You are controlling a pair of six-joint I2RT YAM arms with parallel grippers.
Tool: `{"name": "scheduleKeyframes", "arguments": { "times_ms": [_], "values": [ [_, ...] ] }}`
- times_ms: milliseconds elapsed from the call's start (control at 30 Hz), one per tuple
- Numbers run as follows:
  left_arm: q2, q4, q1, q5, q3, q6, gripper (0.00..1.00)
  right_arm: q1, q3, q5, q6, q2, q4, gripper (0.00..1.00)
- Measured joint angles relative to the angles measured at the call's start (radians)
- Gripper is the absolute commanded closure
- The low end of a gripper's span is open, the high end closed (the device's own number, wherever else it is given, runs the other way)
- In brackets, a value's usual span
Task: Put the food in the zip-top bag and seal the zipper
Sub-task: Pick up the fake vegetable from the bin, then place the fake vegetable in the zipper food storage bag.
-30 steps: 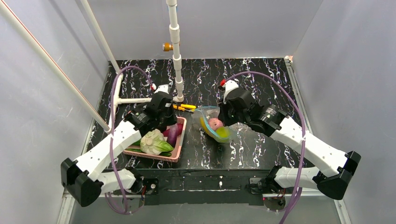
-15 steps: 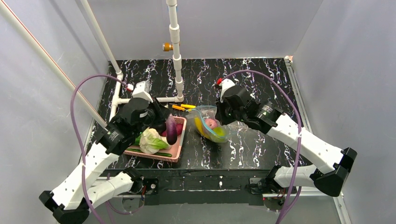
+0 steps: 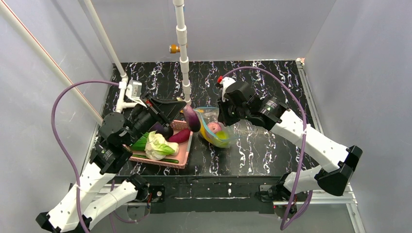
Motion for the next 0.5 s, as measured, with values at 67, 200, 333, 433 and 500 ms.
{"name": "scheduleKeyframes", "arguments": {
  "times_ms": [67,200,333,433,500],
  "values": [
    [0.017,0.13,0.0,0.085,-0.013,0.012,1.0,0.0,0.005,-0.019,-0.002,0.001,-0.005,0.99],
    [0.098,0.342,-0.002,0.233,-0.02,0.031,1.0,0.0,0.007,-0.056,-0.002,0.001,-0.011,0.99],
    [0.18,0.47,-0.014,0.324,-0.031,0.078,1.0,0.0,0.008,-0.082,-0.001,0.001,-0.023,0.99],
    [0.211,0.543,-0.027,0.381,-0.075,0.146,1.0,0.0,0.008,-0.092,-0.001,0.001,-0.025,0.99],
    [0.222,0.56,-0.031,0.406,-0.096,0.196,1.0,0.0,0.008,-0.096,-0.001,0.001,-0.025,0.99]
  ]
}}
